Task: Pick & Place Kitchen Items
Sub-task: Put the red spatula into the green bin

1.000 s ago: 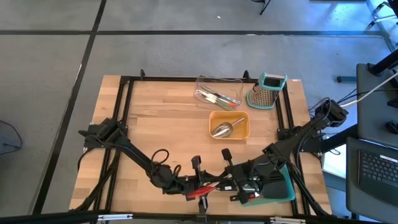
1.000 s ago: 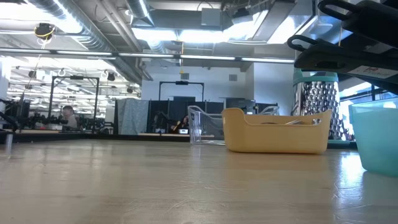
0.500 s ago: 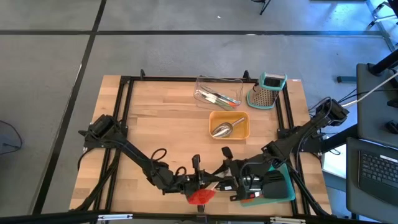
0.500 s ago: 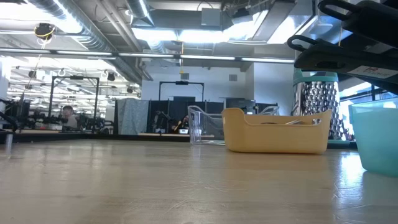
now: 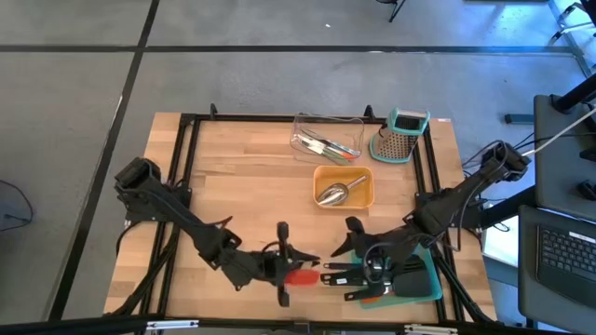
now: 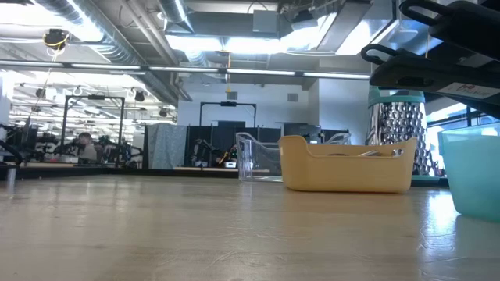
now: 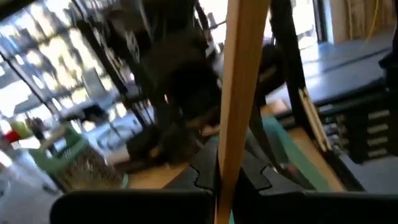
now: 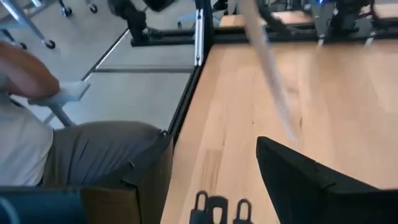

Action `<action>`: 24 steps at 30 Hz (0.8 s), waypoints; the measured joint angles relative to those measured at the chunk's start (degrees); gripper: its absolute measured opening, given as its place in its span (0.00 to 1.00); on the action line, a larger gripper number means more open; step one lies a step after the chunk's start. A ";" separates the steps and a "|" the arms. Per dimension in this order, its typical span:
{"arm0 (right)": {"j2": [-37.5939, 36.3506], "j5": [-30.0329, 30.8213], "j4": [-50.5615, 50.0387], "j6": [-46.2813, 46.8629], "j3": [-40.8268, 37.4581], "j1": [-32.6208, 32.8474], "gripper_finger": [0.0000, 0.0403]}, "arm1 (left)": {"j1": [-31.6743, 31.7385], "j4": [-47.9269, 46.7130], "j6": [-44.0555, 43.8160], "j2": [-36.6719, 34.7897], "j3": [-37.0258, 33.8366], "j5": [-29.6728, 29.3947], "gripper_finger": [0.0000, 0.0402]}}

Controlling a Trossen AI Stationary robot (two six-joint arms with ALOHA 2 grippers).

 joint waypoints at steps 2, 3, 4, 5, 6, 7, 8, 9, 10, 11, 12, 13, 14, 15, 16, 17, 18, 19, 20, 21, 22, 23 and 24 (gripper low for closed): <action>-0.71 0.30 0.40 -0.06 0.00 0.12 0.58 | 0.59 -5.22 -4.80 -1.02 0.00 0.81 0.03; -0.98 0.51 1.25 -0.17 0.00 0.13 0.58 | 0.80 -7.99 -7.10 -1.51 0.00 1.25 0.03; -1.20 0.70 2.01 -0.31 0.00 0.13 0.58 | 1.05 -10.55 -9.13 -1.88 0.00 1.84 0.03; -1.31 1.16 2.59 -1.01 0.00 0.15 0.58 | 1.44 -12.37 -11.12 -2.11 0.00 2.98 0.03; -1.31 2.31 3.17 -2.11 0.00 0.18 0.58 | 1.88 -13.68 -12.99 -2.27 0.00 4.63 0.03; -1.31 3.84 3.73 -3.60 0.00 0.24 0.58 | 2.32 -15.19 -14.60 -2.47 0.00 6.73 0.03; -1.31 5.28 4.33 -5.21 0.00 0.41 0.58 | 2.73 -16.48 -15.89 -2.52 0.00 8.94 0.03; -1.31 6.47 4.86 -6.76 0.00 0.57 0.58 | 3.24 -17.11 -17.23 -2.52 0.00 11.50 0.03; -1.31 7.45 5.16 -8.27 0.00 0.63 0.58 | 3.75 -17.79 -18.45 -2.52 0.00 13.80 0.03; -1.31 8.41 5.43 -9.80 0.00 0.72 0.58 | 4.20 -18.19 -19.70 -2.52 0.00 15.64 0.03; -1.28 9.46 5.94 -11.15 0.00 0.94 0.58 | 4.61 -18.47 -20.81 -2.52 0.00 16.82 0.03; -1.28 10.40 6.82 -12.13 0.00 1.15 0.58 | 4.94 -18.88 -21.83 -2.52 0.00 17.05 0.03; -1.28 11.23 7.94 -12.89 0.00 1.43 0.58 | 5.15 -19.32 -22.73 -2.52 0.00 16.82 0.03; -1.28 11.72 9.05 -13.86 0.00 1.71 0.58 | 5.21 -19.86 -23.16 -2.52 0.00 16.52 0.03; -1.28 12.14 10.16 -14.96 0.00 1.98 0.58 | 5.23 -20.49 -23.38 -2.52 0.00 16.44 0.03; -1.28 12.53 11.51 -15.87 0.00 2.19 0.58 | 5.23 -21.16 -23.55 -2.52 0.00 16.42 0.03; -1.28 12.85 13.13 -16.73 0.00 2.40 0.58 | 5.23 -21.60 -23.58 -2.52 0.00 16.43 0.03; -1.28 12.85 14.73 -17.52 0.00 2.45 0.58 | 5.21 -21.79 -23.59 -2.52 0.00 16.44 0.03; -1.28 12.83 15.97 -18.19 0.00 2.45 0.58 | 5.19 -21.75 -23.65 -2.52 0.00 16.44 0.03; -1.28 12.83 16.76 -18.34 0.00 2.45 0.58 | 5.08 -21.69 -23.96 -2.52 0.00 16.41 0.03; -1.28 12.83 17.29 -18.45 0.00 2.45 0.58 | 5.02 -21.69 -24.23 -2.52 0.00 16.44 0.03; -1.28 12.83 17.55 -18.46 0.00 2.45 0.58 | 5.01 -21.72 -24.56 -2.52 0.00 16.44 0.03; -1.28 12.84 17.64 -18.30 0.00 2.44 0.58 | 5.01 -21.71 -24.91 -2.43 0.00 16.51 0.03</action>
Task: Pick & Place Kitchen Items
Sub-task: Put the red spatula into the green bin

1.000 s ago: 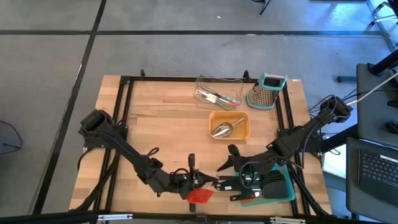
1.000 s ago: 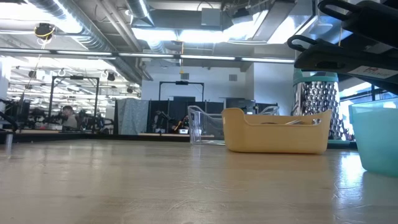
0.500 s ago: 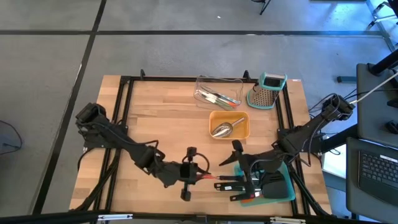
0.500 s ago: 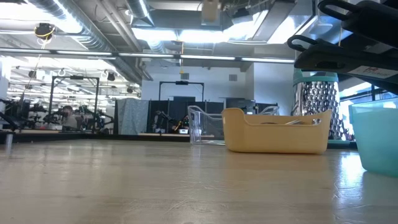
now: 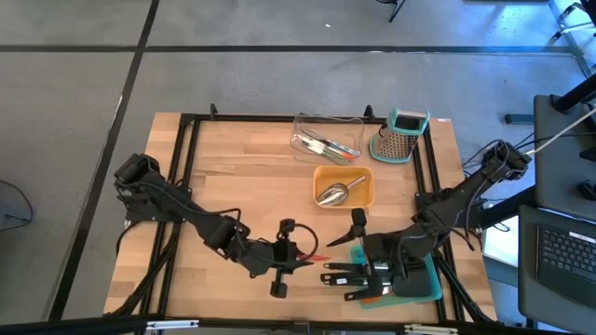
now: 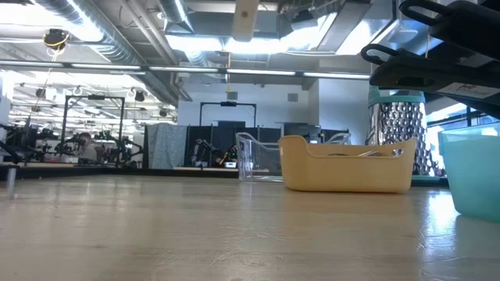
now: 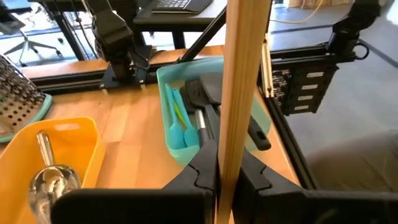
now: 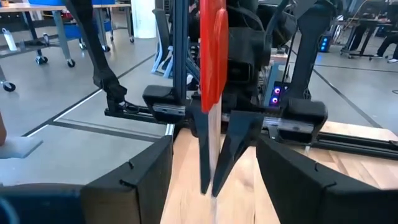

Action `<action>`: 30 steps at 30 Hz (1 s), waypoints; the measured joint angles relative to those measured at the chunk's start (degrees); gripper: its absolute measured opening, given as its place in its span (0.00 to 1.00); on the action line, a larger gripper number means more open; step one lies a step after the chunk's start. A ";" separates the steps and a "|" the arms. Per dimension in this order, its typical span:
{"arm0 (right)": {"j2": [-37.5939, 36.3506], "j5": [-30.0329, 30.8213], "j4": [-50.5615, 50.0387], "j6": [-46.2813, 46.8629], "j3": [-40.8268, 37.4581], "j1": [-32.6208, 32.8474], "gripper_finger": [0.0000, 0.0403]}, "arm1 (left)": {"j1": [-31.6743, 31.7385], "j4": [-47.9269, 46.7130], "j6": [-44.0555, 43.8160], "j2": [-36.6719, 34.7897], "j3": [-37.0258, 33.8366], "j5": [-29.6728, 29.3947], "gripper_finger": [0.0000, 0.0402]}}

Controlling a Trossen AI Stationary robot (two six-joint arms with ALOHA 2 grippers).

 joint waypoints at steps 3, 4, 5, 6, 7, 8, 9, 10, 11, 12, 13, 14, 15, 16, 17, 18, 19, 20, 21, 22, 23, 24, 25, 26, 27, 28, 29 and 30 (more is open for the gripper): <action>0.60 -0.02 0.94 0.17 0.00 -0.38 0.58 | 0.08 0.12 -0.68 0.70 0.00 1.74 0.03; 0.85 -0.01 1.72 0.04 0.00 -0.43 0.58 | 0.47 0.40 -0.81 1.04 0.00 2.87 0.03; 1.05 -0.02 2.83 -0.14 0.00 -0.47 0.58 | 0.82 0.59 -1.23 1.38 0.00 3.41 0.03; 1.25 -0.01 3.82 -0.41 0.00 -0.49 0.58 | 1.13 0.38 -2.02 1.56 0.00 3.65 0.03; 1.53 -0.02 4.78 -0.98 0.00 -0.52 0.58 | 1.50 0.04 -2.86 1.63 0.00 3.64 0.03; 1.91 -0.02 5.51 -1.44 0.00 -0.51 0.58 | 1.91 -0.06 -3.60 1.72 0.00 3.59 0.03; 2.22 -0.05 5.98 -1.69 0.00 -0.51 0.58 | 2.27 0.30 -4.04 2.04 0.03 3.55 0.03; 2.51 -0.02 6.29 -1.90 0.00 -0.51 0.58 | 2.59 0.31 -4.29 2.28 0.07 3.52 0.03; 2.77 0.05 6.77 -1.96 0.00 -0.53 0.58 | 2.82 -0.12 -4.34 2.40 0.03 3.66 0.03; 3.12 0.00 7.56 -2.11 0.00 -0.69 0.58 | 2.93 -0.35 -4.75 2.48 0.00 4.13 0.03; 3.48 -0.04 8.16 -2.15 0.00 -0.88 0.58 | 3.06 -0.11 -5.16 2.70 0.00 4.29 0.03; 3.69 -0.04 7.98 -2.17 0.00 -1.09 0.58 | 3.08 0.46 -5.26 2.96 0.02 4.61 0.03; 4.00 -0.09 8.07 -2.19 0.00 -1.35 0.58 | 3.10 0.27 -5.30 3.11 0.02 4.78 0.03; 4.26 -0.23 8.25 -2.17 0.00 -1.73 0.58 | 3.12 -0.14 -5.30 3.19 0.00 5.06 0.03; 4.40 -0.23 8.48 -1.90 0.00 -2.16 0.58 | 3.13 -0.04 -5.30 3.25 0.00 5.14 0.03; 4.46 -0.23 8.46 -1.38 0.00 -2.54 0.58 | 3.18 0.42 -5.30 3.33 0.00 5.00 0.03; 4.46 -0.33 8.46 -0.79 0.00 -2.92 0.58 | 3.23 0.65 -5.30 3.34 0.02 4.78 0.03; 4.46 -0.76 8.50 -0.22 0.00 -3.34 0.58 | 3.23 0.47 -5.29 3.37 0.02 4.65 0.03; 4.46 -1.50 8.66 0.04 0.00 -3.75 0.58 | 3.21 0.37 -5.30 3.47 0.02 4.74 0.03; 4.46 -1.95 8.76 0.27 0.00 -4.02 0.58 | 3.21 0.36 -5.28 3.52 0.00 4.93 0.03; 4.48 -2.09 9.01 0.45 0.00 -4.19 0.57 | 3.21 0.34 -5.28 3.52 0.00 4.97 0.03; 4.48 -2.23 9.34 0.67 0.00 -4.29 0.56 | 3.21 0.38 -5.28 3.52 0.00 4.97 0.03; 4.48 -2.26 9.76 0.75 0.00 -4.43 0.55 | 3.21 0.40 -5.28 3.52 0.00 4.97 0.03; 4.48 -2.40 9.99 0.88 0.00 -4.58 0.53 | 3.21 0.35 -5.27 3.52 0.00 4.97 0.03; 4.48 -2.39 10.13 1.33 0.00 -4.69 0.51 | 3.21 0.35 -5.26 3.52 0.00 5.01 0.03; 4.48 -2.39 10.15 1.49 0.00 -4.87 0.48 | 3.21 0.37 -5.26 3.52 0.00 5.02 0.03; 4.48 -2.39 10.19 1.59 0.00 -4.93 0.44 | 3.21 0.39 -5.24 3.52 0.00 5.02 0.03; 4.48 -2.40 10.33 1.59 0.00 -4.97 0.39 | 3.21 0.37 -5.26 3.52 0.00 4.98 0.03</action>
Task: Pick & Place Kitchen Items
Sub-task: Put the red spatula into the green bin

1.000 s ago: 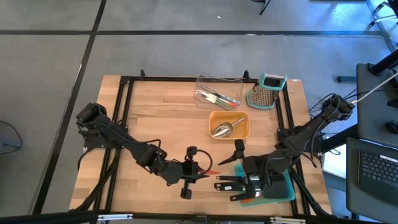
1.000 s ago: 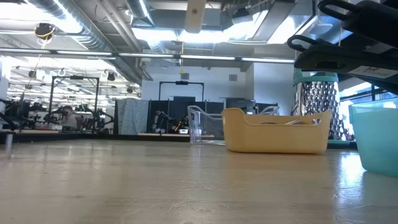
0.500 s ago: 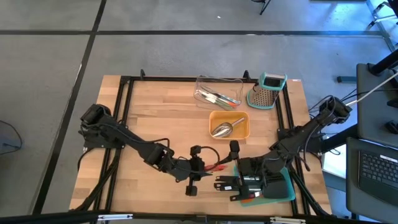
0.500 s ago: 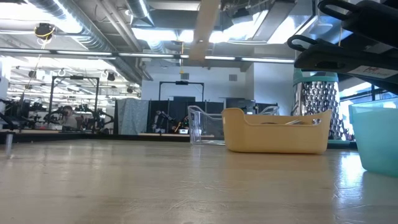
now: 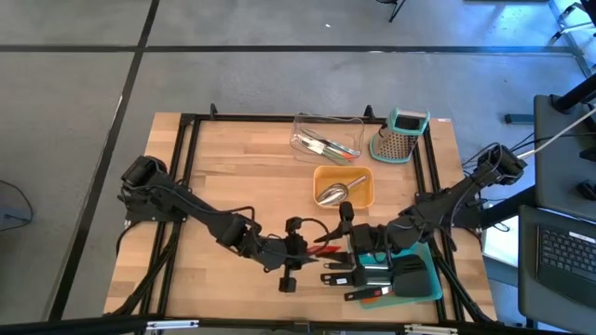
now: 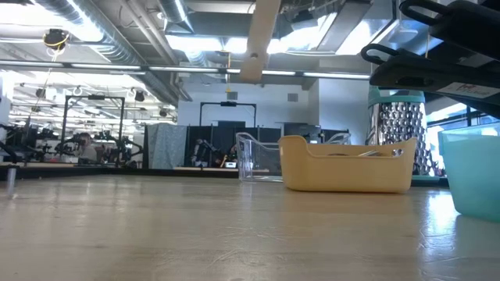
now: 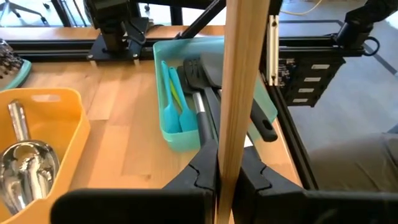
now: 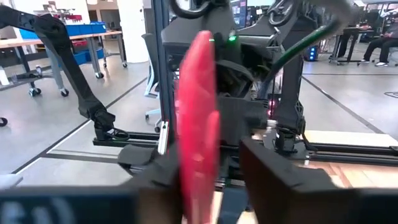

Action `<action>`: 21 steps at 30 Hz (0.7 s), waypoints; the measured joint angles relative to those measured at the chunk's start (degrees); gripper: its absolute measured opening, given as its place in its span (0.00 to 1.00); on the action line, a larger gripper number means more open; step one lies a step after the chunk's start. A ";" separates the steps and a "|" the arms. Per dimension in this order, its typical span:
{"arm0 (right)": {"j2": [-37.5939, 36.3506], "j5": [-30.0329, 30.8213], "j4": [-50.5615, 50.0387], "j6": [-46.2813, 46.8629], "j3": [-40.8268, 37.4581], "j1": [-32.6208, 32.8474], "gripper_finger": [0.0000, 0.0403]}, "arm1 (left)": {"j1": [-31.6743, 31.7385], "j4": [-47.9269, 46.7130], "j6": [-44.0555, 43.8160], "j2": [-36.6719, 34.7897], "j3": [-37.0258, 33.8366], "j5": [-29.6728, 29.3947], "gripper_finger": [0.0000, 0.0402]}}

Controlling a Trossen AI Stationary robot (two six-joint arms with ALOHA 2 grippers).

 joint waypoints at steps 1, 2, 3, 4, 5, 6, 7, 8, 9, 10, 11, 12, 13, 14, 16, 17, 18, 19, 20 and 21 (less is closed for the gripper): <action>0.00 -0.04 0.04 0.00 0.00 -0.01 0.34 | 0.00 -0.03 -0.03 0.00 0.00 -0.12 0.03; 0.00 -0.03 0.04 0.00 0.00 -0.01 0.27 | 0.00 -0.02 0.01 0.00 0.00 -0.07 0.03; 0.00 -0.09 -0.04 -0.02 0.00 0.05 0.21 | 0.04 0.00 0.07 0.00 0.00 -0.07 0.03; 0.00 -0.35 -0.17 -0.08 0.00 0.04 0.14 | 0.04 -0.02 -0.05 0.00 0.00 -0.20 0.03; -0.01 -0.50 -0.27 -0.17 0.00 -0.01 0.09 | 0.00 -0.16 -0.29 0.00 0.00 -1.00 0.03; -0.02 -0.82 -0.31 -0.22 0.00 -0.03 0.09 | 0.00 -0.17 -0.27 0.00 0.00 -1.91 0.03; -0.02 -0.85 -0.26 -0.28 0.00 -0.03 0.09 | -0.07 0.01 -0.02 0.00 0.00 -3.04 0.03; -0.02 -0.85 -0.19 -0.45 0.00 -0.05 0.09 | -0.29 0.21 0.42 0.00 0.00 -4.33 0.04; -0.02 -0.84 -0.13 -0.44 0.02 -0.07 0.09 | -0.58 0.31 1.10 -0.03 -0.01 -5.32 0.05; -0.02 -0.82 0.04 -0.31 0.02 -0.05 0.09 | -0.87 0.52 1.78 -0.07 -0.02 -5.68 0.08; -0.02 -0.84 -0.19 -0.21 0.04 -0.01 0.09 | -1.12 1.42 2.40 -0.19 -0.02 -6.02 0.11; 0.02 -0.84 -0.60 -0.22 0.04 0.05 0.09 | -1.63 2.14 2.83 -0.65 0.00 -6.20 0.14; 0.06 -0.84 -0.80 -0.20 0.00 0.06 0.09 | -2.20 2.13 3.14 -1.28 0.00 -7.10 0.17; 0.09 -0.86 -0.75 -0.20 0.00 0.10 0.09 | -2.76 2.70 3.40 -1.60 0.03 -7.94 0.20; 0.07 -0.88 -0.29 -0.20 0.00 0.08 0.09 | -4.30 2.86 3.98 -2.15 0.07 -10.94 0.25; 0.07 -0.87 -0.19 -0.20 0.00 0.08 0.09 | -5.16 2.34 4.25 -2.52 -0.02 -13.30 0.28; 0.07 -0.87 -0.13 -0.20 0.00 0.06 0.09 | -5.99 2.52 4.55 -3.00 -0.02 -15.67 0.30; 0.07 -0.83 0.10 -0.20 0.00 0.04 0.09 | -7.09 2.59 4.85 -3.70 -0.02 -18.41 0.33; 0.07 -0.59 0.47 -0.24 0.00 0.06 0.09 | -8.40 2.44 4.89 -4.54 0.00 -21.58 0.35; 0.07 0.30 1.08 -0.57 0.00 0.06 0.09 | -9.78 2.42 5.36 -5.27 0.00 -24.83 0.37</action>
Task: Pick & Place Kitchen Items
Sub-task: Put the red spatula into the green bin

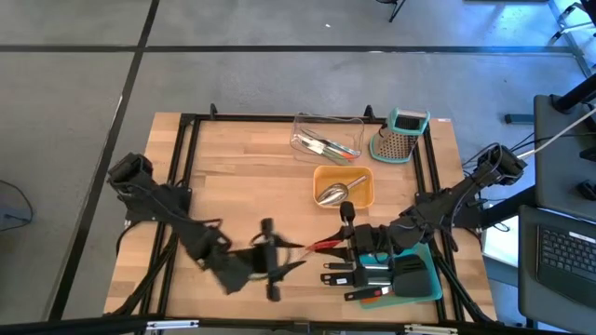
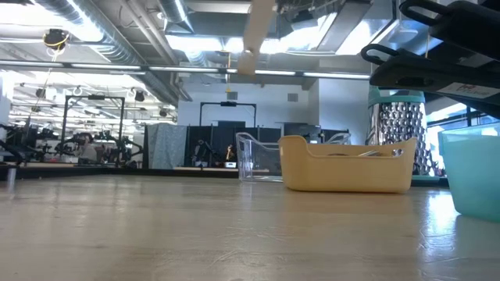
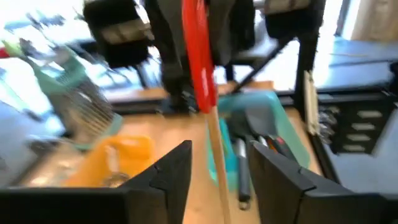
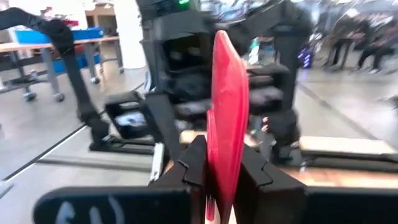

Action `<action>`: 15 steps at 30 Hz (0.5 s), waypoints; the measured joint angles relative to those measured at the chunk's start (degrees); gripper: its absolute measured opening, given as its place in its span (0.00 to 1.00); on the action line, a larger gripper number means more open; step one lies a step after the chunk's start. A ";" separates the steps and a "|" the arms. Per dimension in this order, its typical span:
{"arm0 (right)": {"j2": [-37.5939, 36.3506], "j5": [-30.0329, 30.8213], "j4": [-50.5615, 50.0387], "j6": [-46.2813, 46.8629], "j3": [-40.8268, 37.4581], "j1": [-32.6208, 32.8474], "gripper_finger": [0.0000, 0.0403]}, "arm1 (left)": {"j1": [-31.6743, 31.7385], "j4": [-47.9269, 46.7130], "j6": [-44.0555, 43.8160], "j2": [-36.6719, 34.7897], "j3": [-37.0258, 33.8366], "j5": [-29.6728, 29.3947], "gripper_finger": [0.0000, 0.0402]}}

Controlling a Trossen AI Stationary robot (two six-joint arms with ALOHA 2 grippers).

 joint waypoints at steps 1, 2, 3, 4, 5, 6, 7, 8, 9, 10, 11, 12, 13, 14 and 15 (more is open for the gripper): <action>0.00 0.88 0.74 -0.82 0.00 0.00 0.09 | -1.47 0.20 1.13 -0.63 0.00 -3.00 0.39; 0.00 1.98 1.63 -1.99 0.00 0.03 0.09 | -3.21 0.72 2.69 -1.12 0.00 -5.79 0.40; 0.00 3.02 2.64 -3.18 0.00 0.04 0.09 | -5.13 1.45 4.37 -1.54 0.00 -8.72 0.42; 0.00 4.01 4.00 -4.51 0.00 0.02 0.09 | -7.02 2.72 6.39 -1.82 0.00 -11.19 0.43; 0.00 5.17 5.55 -6.10 0.00 0.02 0.09 | -8.71 4.99 8.57 -1.93 0.00 -13.19 0.43; 0.00 6.40 7.41 -7.90 0.00 0.02 0.09 | -10.31 7.43 10.81 -1.99 0.02 -14.49 0.44; 0.00 7.48 9.46 -9.76 0.00 0.02 0.09 | -11.75 9.43 13.09 -1.98 0.02 -15.22 0.44; 0.00 8.37 11.84 -11.77 0.00 -0.02 0.09 | -12.90 11.40 15.09 -1.87 0.02 -15.28 0.44; 0.00 8.60 14.34 -13.90 0.00 -0.15 0.09 | -13.61 13.19 16.67 -1.71 0.02 -15.21 0.44; 0.00 9.02 17.34 -16.25 0.00 -0.15 0.09 | -14.06 14.47 18.03 -1.59 0.02 -14.95 0.43; -0.02 9.39 20.46 -18.80 0.00 -0.15 0.09 | -14.37 15.03 18.89 -1.43 0.02 -14.32 0.43; -0.04 9.43 23.84 -21.38 0.00 -0.13 0.09 | -14.36 15.49 19.20 -1.29 0.02 -13.37 0.42; -0.08 9.40 27.20 -23.74 0.00 -0.13 0.09 | -14.11 15.80 19.25 -1.09 0.02 -12.22 0.42; -0.12 9.19 30.50 -26.09 0.00 -0.07 0.09 | -13.67 15.94 19.18 -0.82 0.02 -11.09 0.41; -0.13 8.96 33.56 -28.43 0.00 0.06 0.09 | -13.02 16.04 18.63 -0.50 0.02 -9.84 0.41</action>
